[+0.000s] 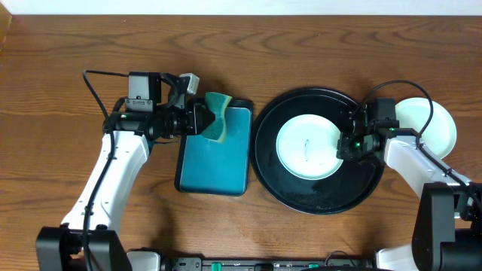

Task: Clean dirty plates on tray and stack at the side
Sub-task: 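Lift the green sponge out and hold it over the water tray's edge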

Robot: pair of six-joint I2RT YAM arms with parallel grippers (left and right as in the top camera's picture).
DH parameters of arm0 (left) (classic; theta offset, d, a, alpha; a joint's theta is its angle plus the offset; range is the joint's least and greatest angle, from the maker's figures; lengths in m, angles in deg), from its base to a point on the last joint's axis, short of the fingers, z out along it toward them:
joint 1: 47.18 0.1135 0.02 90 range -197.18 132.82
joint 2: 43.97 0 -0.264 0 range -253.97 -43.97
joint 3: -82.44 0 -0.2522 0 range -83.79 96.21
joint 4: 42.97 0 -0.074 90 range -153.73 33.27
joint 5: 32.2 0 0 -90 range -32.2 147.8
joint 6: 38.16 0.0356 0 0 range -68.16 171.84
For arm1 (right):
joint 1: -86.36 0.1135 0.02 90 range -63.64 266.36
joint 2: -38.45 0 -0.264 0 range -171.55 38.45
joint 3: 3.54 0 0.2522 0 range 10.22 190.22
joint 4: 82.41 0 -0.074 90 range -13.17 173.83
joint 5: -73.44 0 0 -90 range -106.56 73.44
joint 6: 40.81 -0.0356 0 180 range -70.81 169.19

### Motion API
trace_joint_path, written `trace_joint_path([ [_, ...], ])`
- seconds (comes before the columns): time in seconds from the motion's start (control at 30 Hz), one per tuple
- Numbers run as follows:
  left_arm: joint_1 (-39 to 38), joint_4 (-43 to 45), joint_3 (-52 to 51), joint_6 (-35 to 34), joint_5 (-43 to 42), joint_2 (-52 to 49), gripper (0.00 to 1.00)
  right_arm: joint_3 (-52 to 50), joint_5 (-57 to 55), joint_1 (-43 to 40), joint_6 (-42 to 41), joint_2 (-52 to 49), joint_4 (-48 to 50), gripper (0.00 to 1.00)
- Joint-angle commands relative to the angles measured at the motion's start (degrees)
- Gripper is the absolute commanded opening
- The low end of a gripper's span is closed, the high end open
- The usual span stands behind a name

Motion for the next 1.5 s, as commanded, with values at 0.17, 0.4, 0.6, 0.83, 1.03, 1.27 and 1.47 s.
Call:
trace_joint_path([
  [0.17, 0.2, -0.2, -0.3, 1.8, 2.9, 9.7, 0.07, -0.6, -0.8, 0.9, 1.3, 0.4, 0.1, 0.01],
  [0.4, 0.2, 9.7, -10.3, -9.6, 12.9, 20.9, 0.07, -0.6, -0.8, 0.9, 1.3, 0.4, 0.2, 0.01],
  [0.6, 0.2, 27.1, -23.3, -16.9, 14.6, 26.1, 0.07, -0.6, -0.8, 0.9, 1.3, 0.4, 0.2, 0.01],
  [0.83, 0.2, 35.0, -30.2, -18.1, 14.5, 23.8, 0.07, -0.6, -1.0, 0.9, 1.3, 0.4, 0.2, 0.01],
  [1.03, 0.2, 35.7, -30.3, -19.6, 13.9, 20.4, 0.07, -0.6, -1.0, 0.9, 1.3, 0.4, 0.2, 0.01],
  [1.27, 0.1, 35.9, -30.3, -19.6, 13.8, 16.1, 0.07, -0.6, -1.0, 0.9, 1.3, 0.4, 0.2, 0.01],
  [1.47, 0.1, 35.9, -30.3, -19.6, 13.8, 13.6, 0.07, -0.6, -1.0, 1.1, 1.3, 0.4, 0.3, 0.01],
])
